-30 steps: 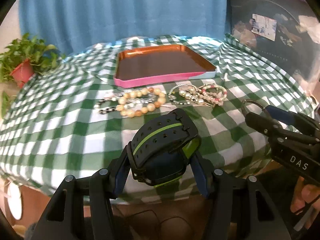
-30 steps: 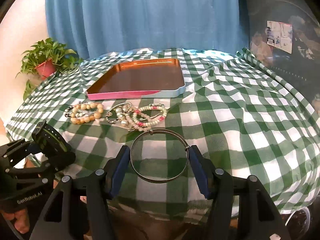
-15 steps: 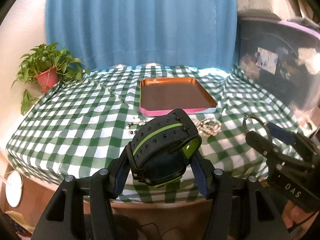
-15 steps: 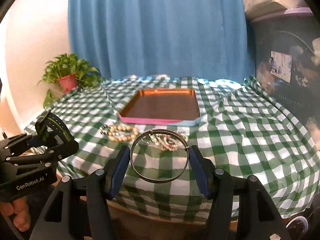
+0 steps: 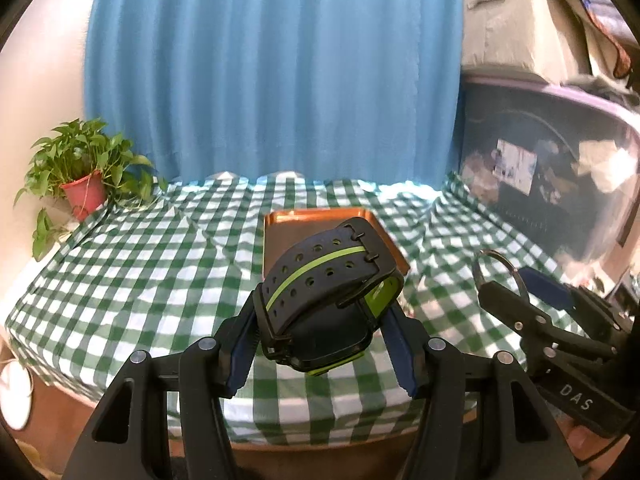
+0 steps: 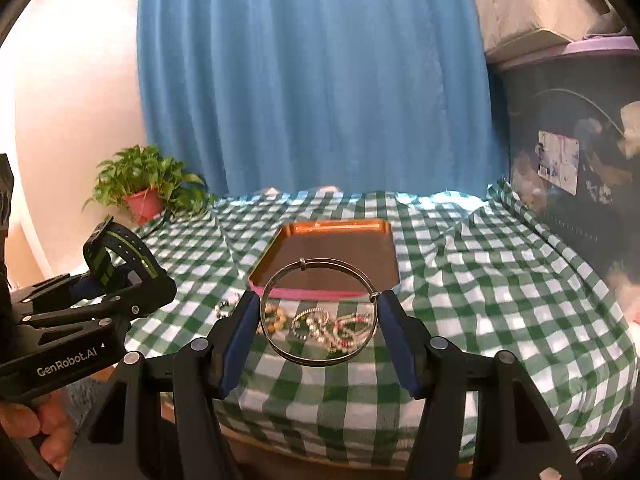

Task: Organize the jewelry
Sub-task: 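Lower the smartwatch into the tray and open the left gripper while the right releases the bangle there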

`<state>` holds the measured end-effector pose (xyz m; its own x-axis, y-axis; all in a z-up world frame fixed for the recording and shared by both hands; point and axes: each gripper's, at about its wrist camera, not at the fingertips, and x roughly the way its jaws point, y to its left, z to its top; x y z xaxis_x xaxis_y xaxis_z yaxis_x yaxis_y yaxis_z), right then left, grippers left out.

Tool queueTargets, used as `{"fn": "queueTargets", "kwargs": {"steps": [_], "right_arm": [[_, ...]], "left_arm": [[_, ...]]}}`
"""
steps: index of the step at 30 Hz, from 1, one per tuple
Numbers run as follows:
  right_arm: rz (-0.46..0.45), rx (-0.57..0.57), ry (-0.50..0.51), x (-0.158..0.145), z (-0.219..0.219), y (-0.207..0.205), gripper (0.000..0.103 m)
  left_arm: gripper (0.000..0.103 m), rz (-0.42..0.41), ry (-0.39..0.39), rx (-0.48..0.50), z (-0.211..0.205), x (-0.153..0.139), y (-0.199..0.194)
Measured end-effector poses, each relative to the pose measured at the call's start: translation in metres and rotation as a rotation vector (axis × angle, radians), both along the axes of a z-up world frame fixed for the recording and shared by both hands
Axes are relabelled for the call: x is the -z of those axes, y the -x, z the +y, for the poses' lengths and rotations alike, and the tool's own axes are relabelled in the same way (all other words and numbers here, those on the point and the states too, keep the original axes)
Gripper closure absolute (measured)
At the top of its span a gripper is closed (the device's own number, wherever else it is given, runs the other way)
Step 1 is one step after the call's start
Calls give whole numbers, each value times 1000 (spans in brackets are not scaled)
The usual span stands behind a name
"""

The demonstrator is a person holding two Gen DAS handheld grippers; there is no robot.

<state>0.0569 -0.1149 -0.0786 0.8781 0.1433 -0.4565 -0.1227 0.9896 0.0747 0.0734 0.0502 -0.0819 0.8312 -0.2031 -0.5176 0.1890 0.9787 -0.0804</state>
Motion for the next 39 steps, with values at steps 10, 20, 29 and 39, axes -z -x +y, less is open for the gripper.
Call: {"fn": "queueTargets", "kwargs": {"steps": [10,20,29,39], "right_arm": [[-26,0,19,-13,6,-12,46],[-30,-40,43,-24,-1,-53,46],[-55,-62,15,-20,-18,-120,46],[-56,-29,-101,-9,-39,-213,46]], "left_arm": [[45,23,38,-22,19,0,-17],[45,-3,18,-24,14,-16,-69],[45,-57,52,-49,8,-30,-133],[45,-88,157,-126,22,-17,-193]]}}
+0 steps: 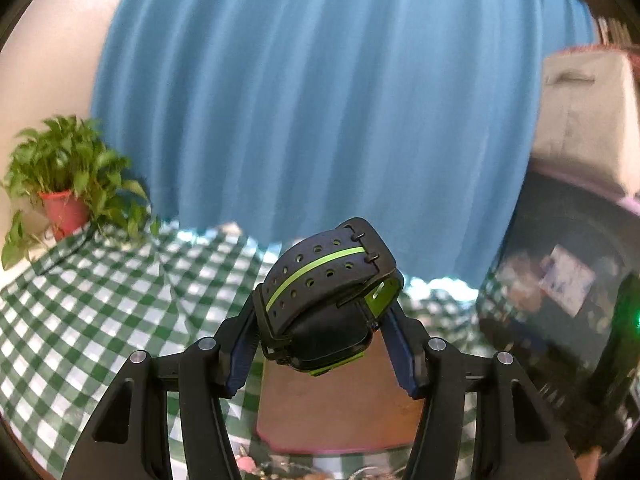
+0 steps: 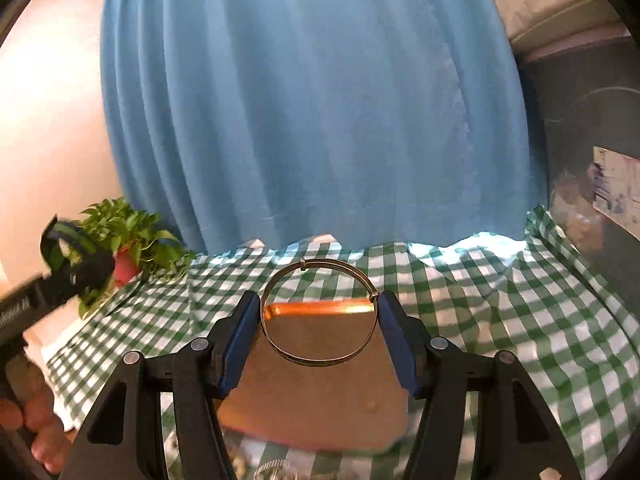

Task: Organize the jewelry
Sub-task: 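Lower the smartwatch into the tray and open the left gripper while the right releases the bangle there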

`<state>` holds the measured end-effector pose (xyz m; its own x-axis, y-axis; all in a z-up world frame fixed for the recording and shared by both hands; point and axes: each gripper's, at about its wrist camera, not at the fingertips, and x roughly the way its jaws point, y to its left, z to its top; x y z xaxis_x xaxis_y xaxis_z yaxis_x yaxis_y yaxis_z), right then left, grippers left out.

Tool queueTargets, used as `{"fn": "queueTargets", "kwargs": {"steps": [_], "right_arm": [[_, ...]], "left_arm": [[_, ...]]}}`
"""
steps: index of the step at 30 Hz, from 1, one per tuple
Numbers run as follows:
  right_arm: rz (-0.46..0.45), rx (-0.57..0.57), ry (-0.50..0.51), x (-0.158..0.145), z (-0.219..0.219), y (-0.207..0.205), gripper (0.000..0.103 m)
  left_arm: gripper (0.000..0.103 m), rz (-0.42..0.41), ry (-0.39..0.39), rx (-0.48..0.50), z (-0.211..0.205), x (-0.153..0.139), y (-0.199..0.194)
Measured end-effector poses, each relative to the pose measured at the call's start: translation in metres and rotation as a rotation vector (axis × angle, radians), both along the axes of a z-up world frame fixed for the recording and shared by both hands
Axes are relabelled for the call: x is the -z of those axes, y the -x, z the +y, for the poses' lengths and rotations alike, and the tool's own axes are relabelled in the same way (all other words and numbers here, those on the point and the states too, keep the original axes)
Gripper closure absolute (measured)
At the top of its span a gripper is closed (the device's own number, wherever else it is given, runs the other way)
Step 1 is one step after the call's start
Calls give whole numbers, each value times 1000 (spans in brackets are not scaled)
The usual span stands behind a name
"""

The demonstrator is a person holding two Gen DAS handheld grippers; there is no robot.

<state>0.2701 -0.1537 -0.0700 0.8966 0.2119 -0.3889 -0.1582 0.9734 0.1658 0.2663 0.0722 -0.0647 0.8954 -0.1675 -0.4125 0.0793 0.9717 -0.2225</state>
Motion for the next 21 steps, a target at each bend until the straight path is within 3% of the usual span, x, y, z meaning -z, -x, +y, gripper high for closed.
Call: {"fn": "queueTargets", "kwargs": {"steps": [3,8,14,21], "right_arm": [[40,-14,9,21,0,-16,46],[191,-48,21,69,5,-44,46],[279,-96,80,101,23,-52,46],[327,-62,144,117,30,-61,46]], "left_arm": [[45,121,4,29,1,40,-31],[45,342,114,47,7,99,-69],[45,385,37,68,-12,119,-81],[45,467,-45,97,-25,141,-95]]}}
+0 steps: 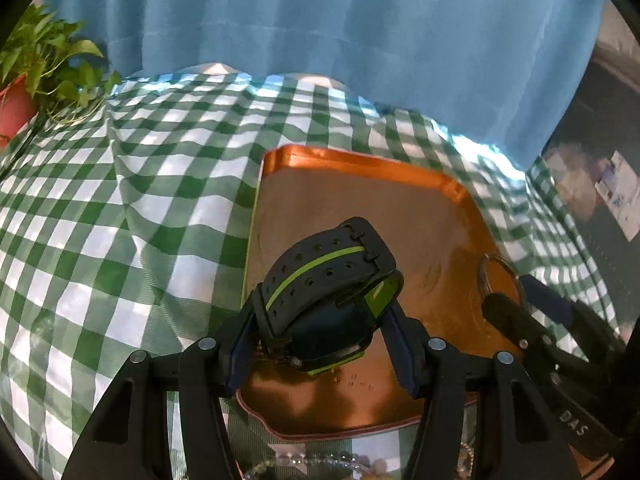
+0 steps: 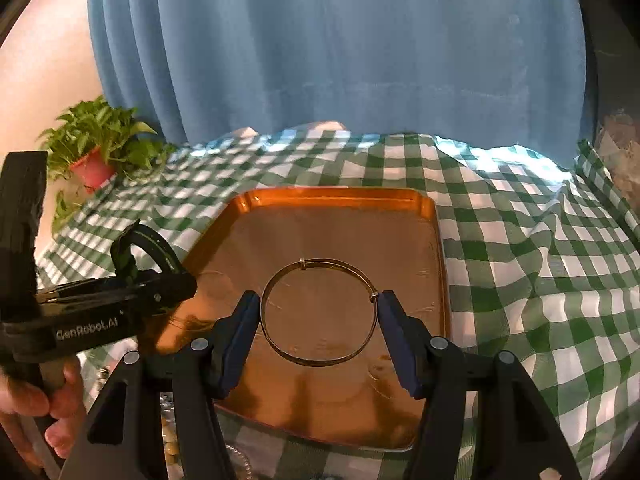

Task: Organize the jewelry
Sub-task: 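Lower the smartwatch into the tray and open the left gripper while the right releases the bangle there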

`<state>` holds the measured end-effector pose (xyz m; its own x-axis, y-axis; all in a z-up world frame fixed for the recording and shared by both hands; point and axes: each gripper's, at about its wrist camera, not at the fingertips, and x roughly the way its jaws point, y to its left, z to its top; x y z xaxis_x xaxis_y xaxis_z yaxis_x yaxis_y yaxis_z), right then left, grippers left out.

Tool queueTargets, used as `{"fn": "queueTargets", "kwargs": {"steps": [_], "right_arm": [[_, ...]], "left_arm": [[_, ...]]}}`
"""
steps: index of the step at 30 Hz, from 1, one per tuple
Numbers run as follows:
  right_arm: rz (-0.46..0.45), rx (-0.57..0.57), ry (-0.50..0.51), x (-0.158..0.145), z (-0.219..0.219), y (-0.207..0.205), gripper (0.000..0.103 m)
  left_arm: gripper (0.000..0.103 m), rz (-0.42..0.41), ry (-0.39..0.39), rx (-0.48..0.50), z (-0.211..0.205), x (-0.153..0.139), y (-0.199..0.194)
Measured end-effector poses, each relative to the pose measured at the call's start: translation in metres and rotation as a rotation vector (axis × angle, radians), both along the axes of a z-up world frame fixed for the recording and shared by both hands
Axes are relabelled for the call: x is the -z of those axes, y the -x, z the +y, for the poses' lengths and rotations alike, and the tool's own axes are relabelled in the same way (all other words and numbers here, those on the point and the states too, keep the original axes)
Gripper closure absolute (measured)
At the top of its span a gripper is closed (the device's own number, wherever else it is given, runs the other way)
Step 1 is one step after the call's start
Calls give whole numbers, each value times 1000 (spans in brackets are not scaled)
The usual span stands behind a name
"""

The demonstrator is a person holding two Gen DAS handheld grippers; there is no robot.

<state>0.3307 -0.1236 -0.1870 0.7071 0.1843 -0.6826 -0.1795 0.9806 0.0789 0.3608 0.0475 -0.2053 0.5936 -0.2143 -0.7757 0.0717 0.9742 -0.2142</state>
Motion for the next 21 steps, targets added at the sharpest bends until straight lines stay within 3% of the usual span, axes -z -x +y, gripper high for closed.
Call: {"fn": "queueTargets", "kwargs": {"steps": [6,11,21], "right_arm": [[61,29,3,14,-2,-10,46],[87,33,21,22,0,-11,46],[41,6,44,15,6,-5,43]], "left_arm": [[45,20,-85,28,-14,13,-2],[45,24,-91,41,-18,15,1],[42,-24,-91,37,-17,2,7]]}}
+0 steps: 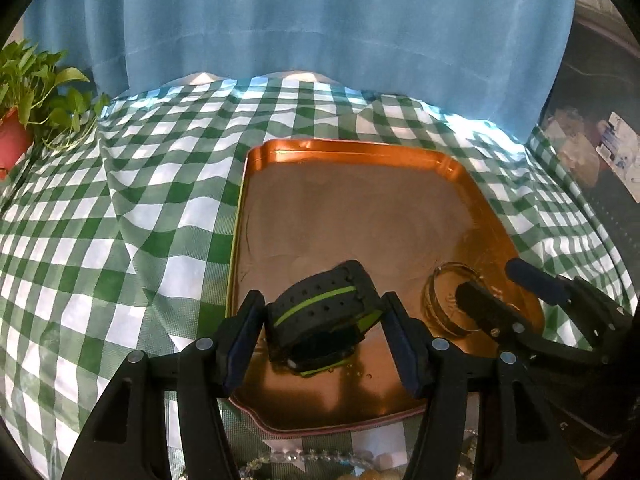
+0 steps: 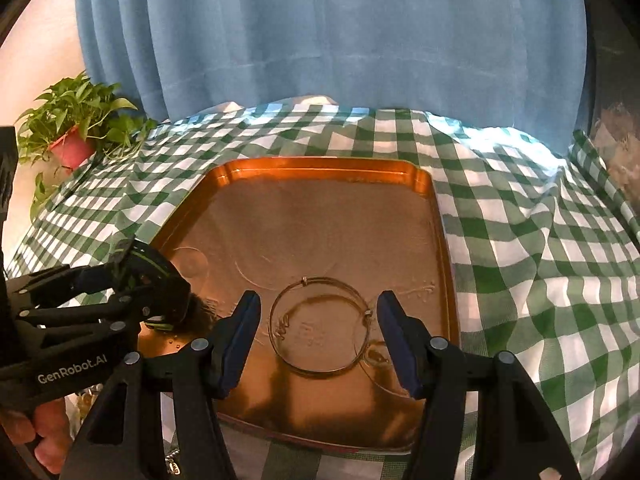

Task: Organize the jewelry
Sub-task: 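Lower the smartwatch into the tray and open the left gripper while the right releases the bangle there, then withdraw both open grippers from the tray back toward the bracelets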

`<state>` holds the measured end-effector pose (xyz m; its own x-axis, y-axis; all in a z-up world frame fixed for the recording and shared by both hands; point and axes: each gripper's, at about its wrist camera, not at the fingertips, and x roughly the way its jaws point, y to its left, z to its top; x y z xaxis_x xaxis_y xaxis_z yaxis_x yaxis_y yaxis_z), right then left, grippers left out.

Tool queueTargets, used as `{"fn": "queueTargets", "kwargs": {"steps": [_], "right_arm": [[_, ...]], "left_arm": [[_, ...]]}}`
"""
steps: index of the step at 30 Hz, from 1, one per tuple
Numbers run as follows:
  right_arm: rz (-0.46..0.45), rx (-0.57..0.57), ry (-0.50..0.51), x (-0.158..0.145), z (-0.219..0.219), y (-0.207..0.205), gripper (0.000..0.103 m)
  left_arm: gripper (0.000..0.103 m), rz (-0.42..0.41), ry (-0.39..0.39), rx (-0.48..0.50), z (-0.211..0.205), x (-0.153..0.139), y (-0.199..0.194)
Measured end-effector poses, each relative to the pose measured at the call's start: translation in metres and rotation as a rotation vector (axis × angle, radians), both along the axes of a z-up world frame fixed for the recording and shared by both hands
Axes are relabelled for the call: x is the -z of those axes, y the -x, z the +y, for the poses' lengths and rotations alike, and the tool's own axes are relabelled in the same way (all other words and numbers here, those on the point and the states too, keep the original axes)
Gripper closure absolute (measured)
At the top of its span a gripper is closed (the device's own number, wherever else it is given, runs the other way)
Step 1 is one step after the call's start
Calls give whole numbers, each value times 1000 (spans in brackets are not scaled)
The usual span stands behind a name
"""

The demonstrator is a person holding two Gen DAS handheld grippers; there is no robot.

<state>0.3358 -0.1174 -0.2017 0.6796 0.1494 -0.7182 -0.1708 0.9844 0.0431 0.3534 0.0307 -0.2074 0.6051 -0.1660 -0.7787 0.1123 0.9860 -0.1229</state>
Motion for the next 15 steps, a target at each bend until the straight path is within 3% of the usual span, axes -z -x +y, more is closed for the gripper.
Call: {"fn": "queueTargets", "kwargs": {"steps": [1,2,4,5,11,14,15], "right_arm": [[-4,5,3,-1,0,0,38],[-13,20,8,-3,-2,1,27],[-30,36,-6,-6,-7,2,8],[-38,37,-21,-8,-9,3,6],[-42,71,-42,-16,-17,2,1],[-75,62,-111,-21,-23,8,0],[-89,78,-112,-23,-24,10,0]], "left_arm": [[42,-4,-6,-7,1,-1,1],[41,-10,-10,-13,3,-3,2],[31,-19,-5,-17,7,-6,3],[29,-25,-1,-18,8,-8,5],[24,-50,-29,-1,9,-16,14],[23,-84,-18,-5,13,-26,22],[18,-92,-12,-9,15,-29,25]]}}
